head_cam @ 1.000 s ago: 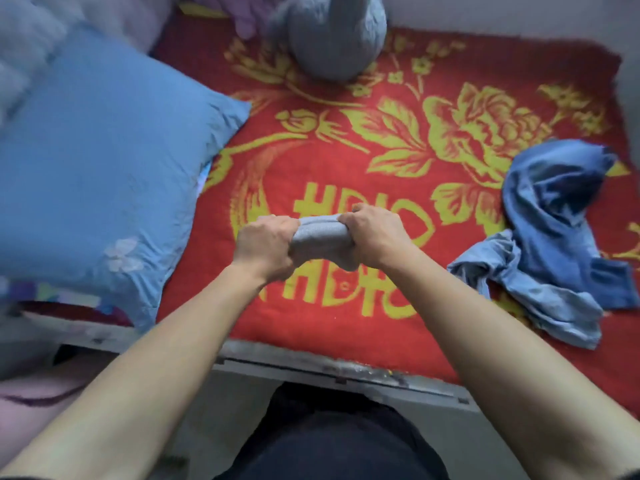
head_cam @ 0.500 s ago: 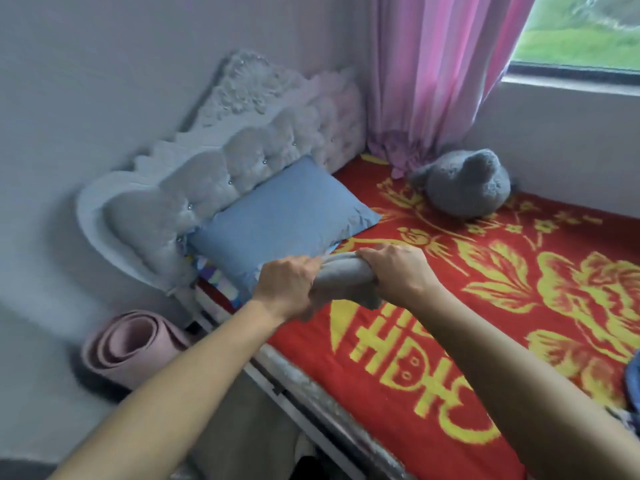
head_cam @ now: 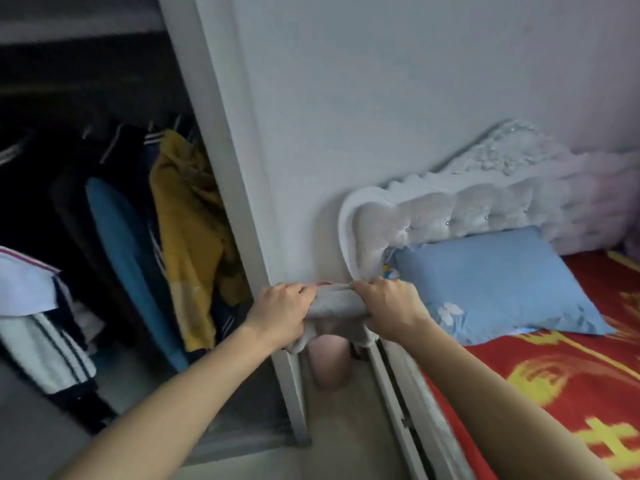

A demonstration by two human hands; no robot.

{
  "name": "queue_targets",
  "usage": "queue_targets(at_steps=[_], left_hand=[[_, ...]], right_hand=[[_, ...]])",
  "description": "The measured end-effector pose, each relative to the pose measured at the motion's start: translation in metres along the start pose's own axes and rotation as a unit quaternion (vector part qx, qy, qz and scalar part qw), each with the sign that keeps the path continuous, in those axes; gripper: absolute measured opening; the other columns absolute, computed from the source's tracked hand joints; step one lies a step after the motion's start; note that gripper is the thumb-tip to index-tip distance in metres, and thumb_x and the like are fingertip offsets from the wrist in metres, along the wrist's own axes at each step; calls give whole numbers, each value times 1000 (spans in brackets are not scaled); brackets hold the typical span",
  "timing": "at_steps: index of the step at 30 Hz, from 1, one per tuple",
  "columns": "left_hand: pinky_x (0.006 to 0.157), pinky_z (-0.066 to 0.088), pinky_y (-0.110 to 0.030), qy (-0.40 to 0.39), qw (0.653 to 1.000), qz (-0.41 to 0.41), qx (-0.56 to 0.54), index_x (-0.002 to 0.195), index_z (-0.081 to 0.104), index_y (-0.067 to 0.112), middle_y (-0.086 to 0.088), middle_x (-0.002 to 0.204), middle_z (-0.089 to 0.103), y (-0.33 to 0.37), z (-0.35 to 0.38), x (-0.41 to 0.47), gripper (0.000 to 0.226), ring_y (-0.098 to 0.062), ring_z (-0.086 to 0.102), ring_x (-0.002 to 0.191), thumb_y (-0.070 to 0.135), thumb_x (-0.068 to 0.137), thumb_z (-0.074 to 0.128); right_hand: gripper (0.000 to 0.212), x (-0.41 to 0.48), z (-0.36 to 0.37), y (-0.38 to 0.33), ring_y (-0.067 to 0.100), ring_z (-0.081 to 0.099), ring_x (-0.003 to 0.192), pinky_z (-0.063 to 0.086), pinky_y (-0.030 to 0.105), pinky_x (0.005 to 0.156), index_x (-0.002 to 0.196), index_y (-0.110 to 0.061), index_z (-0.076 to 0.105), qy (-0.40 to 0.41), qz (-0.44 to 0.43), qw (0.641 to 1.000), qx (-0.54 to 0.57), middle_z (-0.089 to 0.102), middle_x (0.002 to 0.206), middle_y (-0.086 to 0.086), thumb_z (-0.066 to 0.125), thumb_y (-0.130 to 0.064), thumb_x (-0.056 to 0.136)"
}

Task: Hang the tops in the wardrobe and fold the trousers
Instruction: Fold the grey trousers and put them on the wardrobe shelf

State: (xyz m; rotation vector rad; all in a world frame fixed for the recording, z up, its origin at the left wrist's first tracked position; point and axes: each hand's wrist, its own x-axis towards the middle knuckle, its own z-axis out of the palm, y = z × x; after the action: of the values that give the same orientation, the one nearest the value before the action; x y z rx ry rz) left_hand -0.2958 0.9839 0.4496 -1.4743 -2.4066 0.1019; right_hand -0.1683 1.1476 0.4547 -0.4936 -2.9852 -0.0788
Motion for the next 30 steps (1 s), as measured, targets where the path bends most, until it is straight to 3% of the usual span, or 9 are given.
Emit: queue_targets(at_steps=[3, 6, 10, 15, 18, 24, 30], left_hand=[[69, 56, -37, 25, 998, -59, 27, 120, 62, 20, 1, 106, 69, -75, -19, -46, 62, -23, 67, 94, 23, 59, 75], [59, 54, -35, 26, 994, -91, 63, 112, 66, 20, 3, 95, 70, -156, -36, -105, 64, -20, 69, 83, 24, 50, 79], [52, 53, -34, 47, 983, -120, 130, 101, 69, 19, 2, 83, 69, -273, -68, -178, 50, -23, 69, 72, 20, 52, 73], [49, 53, -34, 82, 962, -172, 196, 103, 69, 18, 0, 80, 69, -384, -136, -229, 54, -27, 67, 66, 16, 50, 74], [54, 51, -35, 129, 940, -195, 250, 106, 68, 19, -3, 85, 71, -431, -201, -232, 52, -30, 68, 70, 18, 55, 75], [62, 43, -38, 281, 877, -198, 337, 114, 60, 16, -12, 101, 67, -506, -323, -195, 42, -40, 65, 86, 22, 73, 67], [68, 42, -44, 367, 828, -194, 376, 119, 56, 13, -18, 104, 64, -561, -383, -113, 40, -43, 62, 90, 25, 81, 65]], right_hand=[[54, 31, -30, -77, 30, 67, 100, 54, 37, 77, 132, -31, 49, 43, -56, 997, -9, 64, 113, 2, 64, -28, 80], [48, 58, -51, -170, 26, 67, 97, 54, 35, 77, 134, -30, 47, 78, -117, 990, -22, 65, 112, 2, 62, -31, 89], [45, 95, -85, -296, 26, 67, 93, 56, 36, 76, 132, -30, 50, 114, -175, 978, -13, 65, 106, 1, 60, -29, 88], [37, 143, -156, -408, 27, 68, 90, 56, 38, 70, 122, -32, 54, 184, -213, 959, -12, 65, 101, -2, 59, -31, 85], [33, 180, -223, -443, 28, 68, 88, 46, 33, 62, 115, -32, 58, 256, -222, 940, -36, 67, 96, -2, 60, -30, 82], [37, 240, -366, -461, 37, 67, 91, 40, 36, 64, 112, -31, 60, 433, -208, 874, -70, 69, 98, 4, 62, -30, 75], [39, 315, -453, -441, 40, 65, 93, 50, 45, 73, 121, -29, 61, 541, -189, 812, -112, 68, 103, 11, 65, -30, 82]])
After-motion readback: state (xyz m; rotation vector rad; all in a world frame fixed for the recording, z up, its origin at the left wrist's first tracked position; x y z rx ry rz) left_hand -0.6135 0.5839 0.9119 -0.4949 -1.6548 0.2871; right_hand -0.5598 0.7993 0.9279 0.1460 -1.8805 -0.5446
